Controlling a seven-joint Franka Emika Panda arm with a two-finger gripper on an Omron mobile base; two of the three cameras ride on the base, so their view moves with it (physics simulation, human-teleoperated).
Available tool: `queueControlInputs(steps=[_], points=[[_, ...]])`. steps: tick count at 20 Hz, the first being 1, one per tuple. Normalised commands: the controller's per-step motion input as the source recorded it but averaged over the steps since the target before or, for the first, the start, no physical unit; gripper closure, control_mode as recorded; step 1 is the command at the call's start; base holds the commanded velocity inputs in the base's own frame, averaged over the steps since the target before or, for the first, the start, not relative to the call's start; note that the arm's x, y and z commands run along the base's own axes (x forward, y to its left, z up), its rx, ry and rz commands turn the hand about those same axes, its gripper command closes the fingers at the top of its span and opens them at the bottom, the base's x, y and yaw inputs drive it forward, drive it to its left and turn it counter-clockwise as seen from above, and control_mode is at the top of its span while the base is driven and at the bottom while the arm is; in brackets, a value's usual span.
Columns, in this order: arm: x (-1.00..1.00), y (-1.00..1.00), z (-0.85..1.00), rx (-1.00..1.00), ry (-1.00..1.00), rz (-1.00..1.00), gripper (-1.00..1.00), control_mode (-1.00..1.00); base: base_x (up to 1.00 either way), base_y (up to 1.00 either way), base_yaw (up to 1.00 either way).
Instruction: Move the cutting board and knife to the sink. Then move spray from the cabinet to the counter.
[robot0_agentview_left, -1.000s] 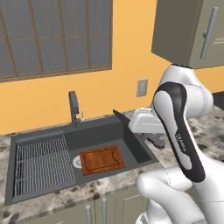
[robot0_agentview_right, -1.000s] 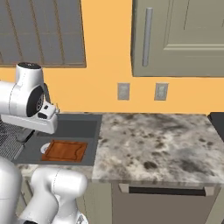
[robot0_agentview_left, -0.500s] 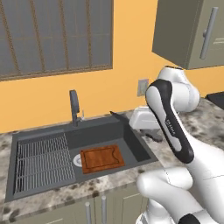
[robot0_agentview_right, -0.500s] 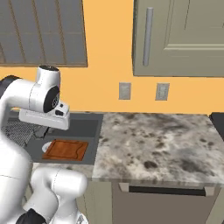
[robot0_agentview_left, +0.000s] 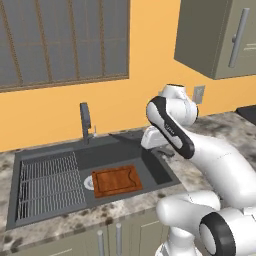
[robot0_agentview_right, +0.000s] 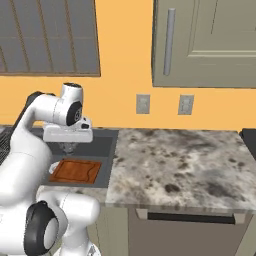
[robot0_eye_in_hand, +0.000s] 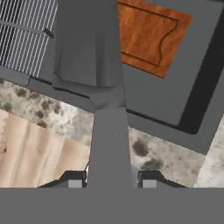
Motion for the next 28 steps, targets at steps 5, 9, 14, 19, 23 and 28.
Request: queueControlInputs(steps=[5,9,14,19,23,28], points=[[0.70,0.12,-0.68,-0.08,0.03,0.24,1.00,-1.00,0.00,0.00,0.00],[0.68,0.07,-0.66,-0.04,0.11,0.21,1.00,-1.00,0.00,0.00,0.00],[0.54,0.16,-0.71,-0.02,0.15,0.17,1.00,-1.00,0.00,0.00,0.00],[0.43,0.27,-0.78,0.00,0.15,0.12,1.00,-1.00,0.00,0.00,0.00],[0.29,0.26,-0.69,0.00,0.05,0.09,1.00,-1.00,0.00,0.00,0.00],[0.18,0.08,-0.58,0.00,-0.03,0.02,1.00,-1.00,0.00,0.00,0.00]])
